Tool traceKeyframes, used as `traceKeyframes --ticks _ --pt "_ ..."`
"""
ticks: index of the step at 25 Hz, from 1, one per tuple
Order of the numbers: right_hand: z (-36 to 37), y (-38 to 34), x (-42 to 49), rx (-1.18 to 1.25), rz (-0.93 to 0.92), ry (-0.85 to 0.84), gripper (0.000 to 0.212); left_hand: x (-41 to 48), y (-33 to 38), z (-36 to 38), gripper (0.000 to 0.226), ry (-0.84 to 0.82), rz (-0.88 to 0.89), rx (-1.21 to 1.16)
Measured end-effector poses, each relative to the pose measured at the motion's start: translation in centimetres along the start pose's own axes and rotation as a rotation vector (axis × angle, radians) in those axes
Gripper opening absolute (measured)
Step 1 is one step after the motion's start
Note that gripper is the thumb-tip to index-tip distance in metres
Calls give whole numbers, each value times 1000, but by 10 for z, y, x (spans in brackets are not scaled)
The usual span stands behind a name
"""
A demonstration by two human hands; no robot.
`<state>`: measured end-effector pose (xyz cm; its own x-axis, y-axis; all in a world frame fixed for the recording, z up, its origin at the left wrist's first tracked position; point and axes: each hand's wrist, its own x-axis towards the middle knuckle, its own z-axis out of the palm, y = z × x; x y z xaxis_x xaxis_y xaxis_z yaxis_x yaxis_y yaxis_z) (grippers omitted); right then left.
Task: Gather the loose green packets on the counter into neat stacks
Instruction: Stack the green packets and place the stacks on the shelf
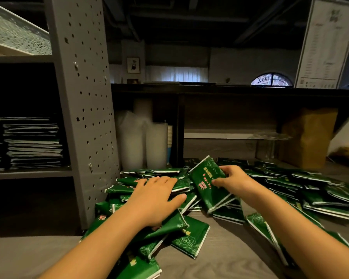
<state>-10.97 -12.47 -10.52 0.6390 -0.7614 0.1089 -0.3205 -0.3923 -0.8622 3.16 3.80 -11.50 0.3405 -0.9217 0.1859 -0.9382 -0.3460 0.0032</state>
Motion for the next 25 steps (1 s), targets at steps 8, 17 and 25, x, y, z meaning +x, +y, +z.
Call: traceKeyframes --ticks 8,17,25 --pt "16 -49 -46 572 -324 -34 30 -11 33 -24 65 306 36 -1172" --pt "1 -24 -23 -194 -484 264 27 -7 31 -18 57 544 -106 -1503" --pt "4 24 -6 -912 -78 -182 46 -7 32 -13 59 523 -176 -1505"
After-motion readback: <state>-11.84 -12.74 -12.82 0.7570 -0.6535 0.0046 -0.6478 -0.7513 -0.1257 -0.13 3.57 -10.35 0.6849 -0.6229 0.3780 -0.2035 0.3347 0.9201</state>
